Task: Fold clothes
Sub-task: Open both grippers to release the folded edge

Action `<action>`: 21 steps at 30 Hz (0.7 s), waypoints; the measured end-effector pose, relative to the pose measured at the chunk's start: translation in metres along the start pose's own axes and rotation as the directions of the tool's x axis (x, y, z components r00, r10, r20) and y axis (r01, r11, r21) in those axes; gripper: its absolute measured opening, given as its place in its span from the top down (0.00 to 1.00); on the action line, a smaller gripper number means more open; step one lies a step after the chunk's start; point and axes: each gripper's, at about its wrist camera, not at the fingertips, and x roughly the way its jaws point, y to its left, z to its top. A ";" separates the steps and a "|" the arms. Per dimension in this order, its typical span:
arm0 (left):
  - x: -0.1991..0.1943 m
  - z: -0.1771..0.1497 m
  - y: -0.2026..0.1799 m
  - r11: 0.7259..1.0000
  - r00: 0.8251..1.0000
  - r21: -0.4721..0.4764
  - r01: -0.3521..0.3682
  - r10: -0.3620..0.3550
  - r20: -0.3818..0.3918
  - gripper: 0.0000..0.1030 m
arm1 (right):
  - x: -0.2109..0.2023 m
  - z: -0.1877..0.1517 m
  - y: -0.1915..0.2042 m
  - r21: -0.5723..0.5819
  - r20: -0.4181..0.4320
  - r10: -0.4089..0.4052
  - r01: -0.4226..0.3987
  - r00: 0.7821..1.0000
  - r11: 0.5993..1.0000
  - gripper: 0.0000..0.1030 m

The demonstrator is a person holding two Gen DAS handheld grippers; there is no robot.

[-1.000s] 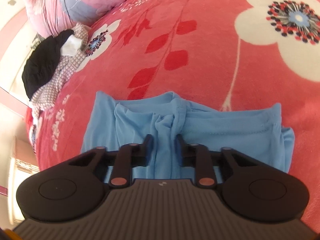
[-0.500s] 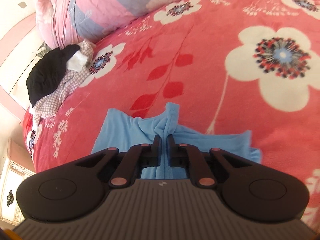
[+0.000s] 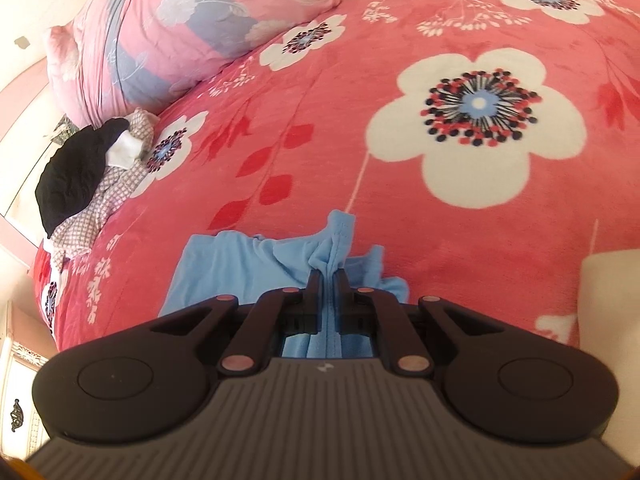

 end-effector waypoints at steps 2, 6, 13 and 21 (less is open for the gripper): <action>0.004 0.001 -0.002 1.000 1.000 0.000 0.005 -0.005 -0.008 0.96 | 0.000 -0.002 -0.004 0.008 0.000 0.002 -0.002 1.000 1.000 0.97; 0.014 0.000 -0.004 1.000 1.000 0.009 0.008 -0.008 -0.027 0.96 | 0.003 -0.007 -0.012 0.020 -0.005 0.001 -0.001 1.000 1.000 0.97; 0.041 -0.010 -0.003 1.000 0.994 0.010 -0.015 0.016 -0.110 0.89 | 0.014 -0.014 -0.024 0.007 -0.018 -0.096 0.096 0.995 0.995 0.90; 0.021 -0.017 -0.022 0.997 0.997 0.076 0.022 -0.016 -0.073 0.40 | -0.072 -0.035 -0.023 -0.013 0.149 -0.157 0.160 0.976 0.987 0.73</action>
